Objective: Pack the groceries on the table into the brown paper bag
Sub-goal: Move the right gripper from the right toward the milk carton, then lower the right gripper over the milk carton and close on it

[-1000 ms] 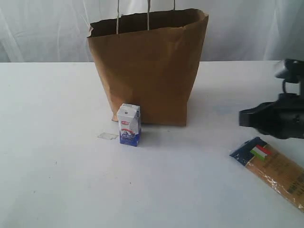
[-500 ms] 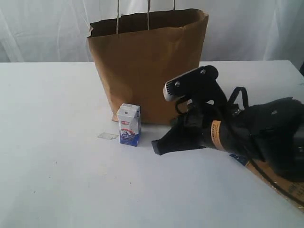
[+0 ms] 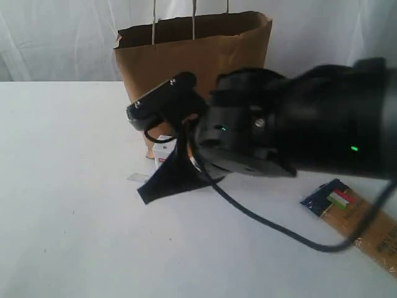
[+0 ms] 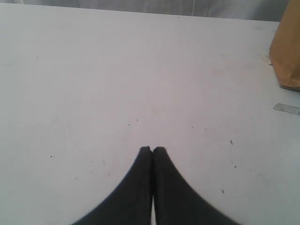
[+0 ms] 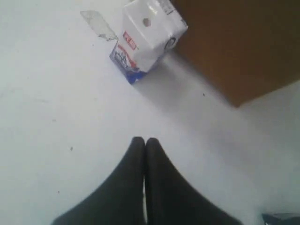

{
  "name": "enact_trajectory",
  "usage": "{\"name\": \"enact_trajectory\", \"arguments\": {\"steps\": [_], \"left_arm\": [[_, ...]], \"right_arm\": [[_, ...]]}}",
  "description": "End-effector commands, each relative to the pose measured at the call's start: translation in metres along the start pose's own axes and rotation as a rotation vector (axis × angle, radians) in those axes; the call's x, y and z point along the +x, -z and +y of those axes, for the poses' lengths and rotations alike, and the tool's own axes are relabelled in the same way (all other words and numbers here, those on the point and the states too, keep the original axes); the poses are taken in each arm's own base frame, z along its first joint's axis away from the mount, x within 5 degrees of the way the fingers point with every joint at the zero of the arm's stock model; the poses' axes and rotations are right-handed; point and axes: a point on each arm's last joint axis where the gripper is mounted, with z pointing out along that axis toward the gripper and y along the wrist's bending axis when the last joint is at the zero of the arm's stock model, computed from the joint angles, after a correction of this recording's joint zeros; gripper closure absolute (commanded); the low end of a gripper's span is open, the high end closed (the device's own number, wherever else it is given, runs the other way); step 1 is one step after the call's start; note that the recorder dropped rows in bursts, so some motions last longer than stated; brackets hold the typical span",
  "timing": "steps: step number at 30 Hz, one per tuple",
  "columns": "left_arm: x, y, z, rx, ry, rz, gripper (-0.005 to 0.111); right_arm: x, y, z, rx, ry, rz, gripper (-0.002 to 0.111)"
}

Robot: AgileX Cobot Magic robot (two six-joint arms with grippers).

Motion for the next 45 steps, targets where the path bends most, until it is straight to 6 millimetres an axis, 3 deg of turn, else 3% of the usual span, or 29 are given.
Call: {"name": "enact_trajectory", "arguments": {"steps": [1,4,7,10,18,23,26,29,34,45], "left_arm": [[0.001,0.000,-0.001,0.009,0.013,0.001,0.107],[0.001,0.000,-0.001,0.009,0.013,0.001,0.107],[0.001,0.000,-0.001,0.009,0.013,0.001,0.107],[0.001,0.000,-0.001,0.009,0.013,0.001,0.107],[0.001,0.000,-0.001,0.009,0.011,0.001,0.107],[0.001,0.000,-0.001,0.009,0.011,0.001,0.107],[0.001,0.000,-0.001,0.009,0.011,0.001,0.107],[0.001,0.000,-0.001,0.009,0.009,0.001,0.107],[0.001,0.000,-0.001,0.009,0.009,0.001,0.107],[0.001,0.000,-0.001,0.009,0.009,0.001,0.107]], "right_arm": [[-0.040,0.004,0.005,-0.039,-0.083,-0.091,0.108],[-0.057,0.013,0.007,-0.081,-0.082,-0.194,0.091],[-0.057,0.012,0.009,-0.111,-0.161,-0.194,0.052],[-0.058,0.012,0.010,-0.119,-0.175,-0.203,0.038],[-0.051,-0.012,0.018,-0.109,-0.132,-0.149,0.037],[-0.045,-0.025,0.010,-0.055,-0.564,-0.073,0.037],[-0.052,-0.044,0.010,-0.108,-0.639,-0.108,0.037],[-0.046,-0.071,-0.011,0.039,-0.760,-0.020,0.037],[-0.061,-0.082,-0.011,-0.006,-0.715,-0.105,0.037],[-0.058,-0.112,-0.008,0.093,-0.720,-0.040,0.037]]}}
